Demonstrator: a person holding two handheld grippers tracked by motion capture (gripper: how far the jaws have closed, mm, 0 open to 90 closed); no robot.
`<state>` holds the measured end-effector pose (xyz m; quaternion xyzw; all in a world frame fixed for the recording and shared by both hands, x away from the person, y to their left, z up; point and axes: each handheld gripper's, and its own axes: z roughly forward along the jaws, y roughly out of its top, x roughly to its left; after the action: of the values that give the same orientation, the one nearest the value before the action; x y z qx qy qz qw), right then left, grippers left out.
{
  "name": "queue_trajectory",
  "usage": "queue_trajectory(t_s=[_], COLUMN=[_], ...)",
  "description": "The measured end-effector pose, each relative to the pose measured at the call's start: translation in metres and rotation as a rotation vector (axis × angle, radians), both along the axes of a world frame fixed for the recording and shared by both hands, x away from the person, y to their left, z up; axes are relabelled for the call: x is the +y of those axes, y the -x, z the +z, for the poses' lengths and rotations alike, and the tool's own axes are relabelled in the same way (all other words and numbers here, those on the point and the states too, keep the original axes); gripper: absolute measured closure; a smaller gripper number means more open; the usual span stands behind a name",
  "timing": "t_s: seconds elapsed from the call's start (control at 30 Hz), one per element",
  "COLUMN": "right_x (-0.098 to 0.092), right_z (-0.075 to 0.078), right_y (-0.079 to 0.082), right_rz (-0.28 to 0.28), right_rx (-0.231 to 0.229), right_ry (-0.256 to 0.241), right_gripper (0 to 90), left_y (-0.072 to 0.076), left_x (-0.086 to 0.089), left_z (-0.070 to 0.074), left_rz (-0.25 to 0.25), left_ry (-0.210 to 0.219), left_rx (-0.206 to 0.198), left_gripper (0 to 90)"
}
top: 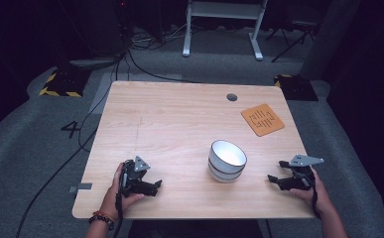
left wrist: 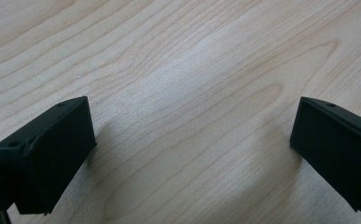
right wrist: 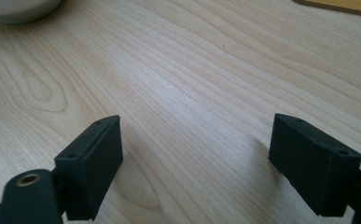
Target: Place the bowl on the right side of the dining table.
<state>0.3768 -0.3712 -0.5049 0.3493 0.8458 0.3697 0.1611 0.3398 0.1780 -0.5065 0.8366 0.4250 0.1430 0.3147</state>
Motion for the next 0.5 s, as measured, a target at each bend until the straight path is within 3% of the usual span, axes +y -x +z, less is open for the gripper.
queue_trajectory(t_s=[0.5], right_x=[0.0002], right_z=[0.0002], right_y=[-0.0008], right_rz=[-0.002], right_rx=[-0.001], right_ry=[0.0], right_gripper=[18.9], left_y=[0.0003], left_x=[-0.0001], left_z=[0.0], left_rz=[0.002], left_ry=[0.001], left_rx=[0.001], left_gripper=[0.1])
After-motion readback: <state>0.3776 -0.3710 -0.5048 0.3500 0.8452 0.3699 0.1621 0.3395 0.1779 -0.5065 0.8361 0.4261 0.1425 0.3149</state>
